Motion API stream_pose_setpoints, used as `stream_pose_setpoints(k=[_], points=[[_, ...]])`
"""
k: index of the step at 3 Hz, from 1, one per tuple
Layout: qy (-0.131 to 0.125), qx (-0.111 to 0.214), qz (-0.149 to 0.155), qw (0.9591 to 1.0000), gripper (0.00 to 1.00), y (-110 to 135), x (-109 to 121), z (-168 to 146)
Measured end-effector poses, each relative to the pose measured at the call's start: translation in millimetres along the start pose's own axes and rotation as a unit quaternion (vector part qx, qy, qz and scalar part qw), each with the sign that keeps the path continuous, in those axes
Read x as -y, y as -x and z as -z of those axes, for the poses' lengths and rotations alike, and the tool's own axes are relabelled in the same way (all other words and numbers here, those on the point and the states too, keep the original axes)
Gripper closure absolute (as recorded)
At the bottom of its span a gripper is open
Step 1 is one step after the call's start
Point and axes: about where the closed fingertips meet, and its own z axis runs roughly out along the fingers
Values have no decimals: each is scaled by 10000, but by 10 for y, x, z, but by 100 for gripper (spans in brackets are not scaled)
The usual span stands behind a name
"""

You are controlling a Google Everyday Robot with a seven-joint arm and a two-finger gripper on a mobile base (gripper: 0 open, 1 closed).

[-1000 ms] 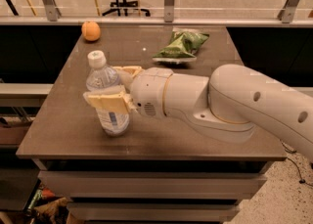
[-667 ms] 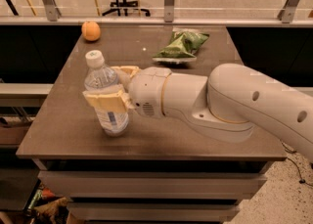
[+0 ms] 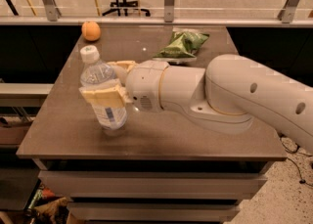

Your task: Move blue plastic bottle near orange

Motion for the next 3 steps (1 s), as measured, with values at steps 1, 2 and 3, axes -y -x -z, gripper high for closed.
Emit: stream_pose_setpoints(k=[1, 2, 3], points=[[-11, -96, 141, 9999, 100, 170, 186, -17], [-15, -170, 285, 9994, 100, 366, 501, -35], [-193, -127, 364, 9991, 100, 580, 869, -19]])
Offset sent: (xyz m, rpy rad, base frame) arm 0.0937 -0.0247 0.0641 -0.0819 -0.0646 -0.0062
